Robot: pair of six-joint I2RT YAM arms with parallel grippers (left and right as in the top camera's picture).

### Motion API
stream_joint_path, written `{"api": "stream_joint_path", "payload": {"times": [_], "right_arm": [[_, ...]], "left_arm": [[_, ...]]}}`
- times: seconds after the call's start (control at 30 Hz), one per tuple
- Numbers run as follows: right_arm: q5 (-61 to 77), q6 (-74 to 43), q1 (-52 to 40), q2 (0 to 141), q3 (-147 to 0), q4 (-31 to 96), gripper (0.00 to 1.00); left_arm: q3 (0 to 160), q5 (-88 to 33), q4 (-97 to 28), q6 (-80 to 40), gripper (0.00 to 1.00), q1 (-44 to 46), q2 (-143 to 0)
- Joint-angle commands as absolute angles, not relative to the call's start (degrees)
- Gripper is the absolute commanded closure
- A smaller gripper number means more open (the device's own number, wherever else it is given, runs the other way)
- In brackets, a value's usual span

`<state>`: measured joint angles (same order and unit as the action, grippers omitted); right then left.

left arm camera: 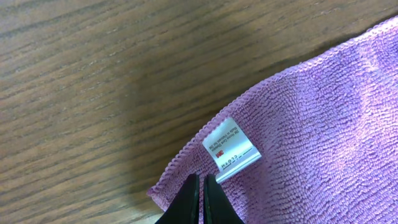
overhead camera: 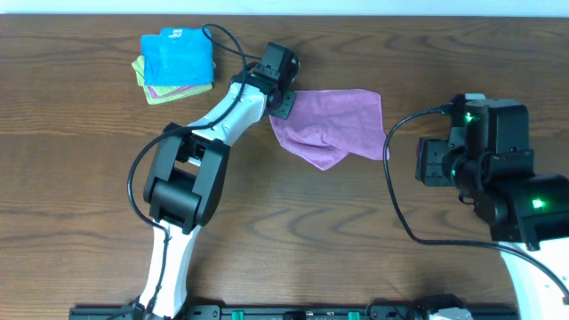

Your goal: Fold the cloth

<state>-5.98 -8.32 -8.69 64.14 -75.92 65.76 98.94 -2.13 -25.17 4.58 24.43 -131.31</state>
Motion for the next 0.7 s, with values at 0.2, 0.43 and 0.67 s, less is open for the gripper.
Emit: {"api": "stream_joint_path", "payload": {"times": [0.2, 0.43, 0.67], "right_arm": [[-5.76, -6.96, -8.19, 64.14, -75.90, 65.28, 0.36], [-5.74, -6.98, -8.19, 64.14, -75.90, 65.41, 0.36], [-5.76, -6.98, -8.19, 64.14, -75.90, 65.56, 0.36]], "left_arm": [[99.94, -2.98, -26.33, 5.65, 0.94, 24.80, -132.00], [99.92, -2.76, -26.65, 5.63, 0.94, 25.32, -132.00], [99.92, -2.33, -25.67, 6.26, 0.95, 25.17, -132.53]]}}
